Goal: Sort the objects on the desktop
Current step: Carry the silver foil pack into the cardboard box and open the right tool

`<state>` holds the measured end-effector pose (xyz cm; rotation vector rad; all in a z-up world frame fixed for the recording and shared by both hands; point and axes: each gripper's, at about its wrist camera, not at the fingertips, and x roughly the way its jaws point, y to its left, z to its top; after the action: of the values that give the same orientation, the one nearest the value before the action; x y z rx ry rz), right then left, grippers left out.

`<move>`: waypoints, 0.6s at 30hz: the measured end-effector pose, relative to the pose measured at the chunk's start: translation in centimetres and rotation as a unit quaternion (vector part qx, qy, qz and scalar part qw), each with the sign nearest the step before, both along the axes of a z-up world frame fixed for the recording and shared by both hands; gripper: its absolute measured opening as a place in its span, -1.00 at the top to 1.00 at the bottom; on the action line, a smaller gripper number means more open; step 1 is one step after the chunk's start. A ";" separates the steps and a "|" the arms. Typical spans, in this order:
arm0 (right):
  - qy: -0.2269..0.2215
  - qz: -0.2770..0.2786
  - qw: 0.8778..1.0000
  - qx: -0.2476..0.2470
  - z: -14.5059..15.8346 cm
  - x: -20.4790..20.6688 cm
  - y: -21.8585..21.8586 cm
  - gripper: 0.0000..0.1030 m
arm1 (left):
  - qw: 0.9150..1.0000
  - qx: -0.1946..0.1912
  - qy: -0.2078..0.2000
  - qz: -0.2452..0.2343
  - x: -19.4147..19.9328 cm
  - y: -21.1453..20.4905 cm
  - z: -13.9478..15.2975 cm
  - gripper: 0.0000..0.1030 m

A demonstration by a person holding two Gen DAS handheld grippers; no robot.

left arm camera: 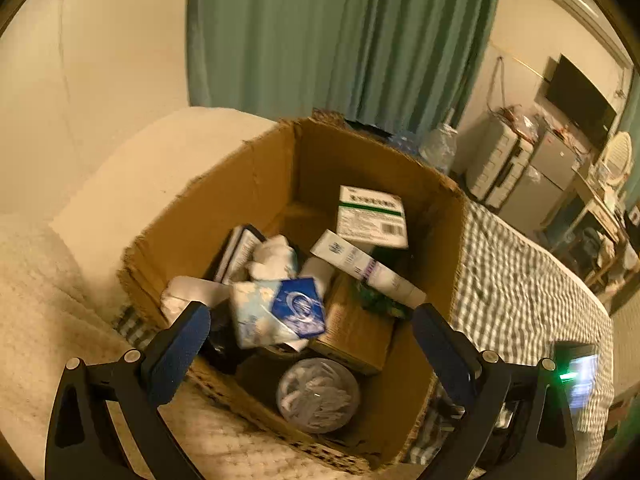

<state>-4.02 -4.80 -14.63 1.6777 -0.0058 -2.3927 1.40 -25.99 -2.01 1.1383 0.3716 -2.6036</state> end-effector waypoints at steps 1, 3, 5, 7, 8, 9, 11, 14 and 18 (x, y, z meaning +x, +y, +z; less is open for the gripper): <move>0.017 0.003 1.000 -0.017 1.9 0.2 0.1 -0.91 | 1.000 -0.003 0.002 0.006 0.1 -0.3 0.2 -1.00; 0.070 0.019 0.996 -0.052 7.1 0.5 -0.3 -0.91 | 0.999 -0.016 0.008 0.027 0.4 -1.0 0.7 -1.00; 0.107 0.044 0.990 -0.086 11.7 0.1 -1.9 -0.91 | 0.998 -0.028 0.017 0.054 0.8 -1.9 1.2 -1.00; 0.134 0.071 0.982 -0.113 14.8 -0.8 -4.3 -0.92 | 0.996 -0.032 0.020 0.079 1.3 -2.9 1.5 -1.00; 0.140 0.085 0.979 -0.124 15.8 -1.3 -5.9 -0.93 | 0.996 -0.031 0.019 0.086 1.4 -3.3 1.5 -1.00; 0.140 0.096 0.977 -0.131 16.4 -1.9 -7.4 -0.98 | 0.995 -0.030 0.017 0.090 1.5 -3.7 1.5 -1.00; 0.159 0.081 0.974 -0.139 17.0 -2.7 -9.3 -0.99 | 0.995 -0.029 0.010 0.098 1.5 -4.4 1.3 -1.00; 0.174 0.022 0.977 -0.119 15.9 -2.5 -9.6 -0.99 | 0.994 -0.037 -0.001 0.103 1.4 -4.9 1.1 -1.00; 0.210 -0.025 0.973 -0.093 16.0 -0.3 -5.7 -0.99 | 0.997 -0.041 0.002 0.058 0.8 -3.5 1.1 -1.00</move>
<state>-4.30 -10.51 1.41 1.0805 -0.1998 -2.6427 2.22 -29.54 -0.89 1.0516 0.3182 -2.4969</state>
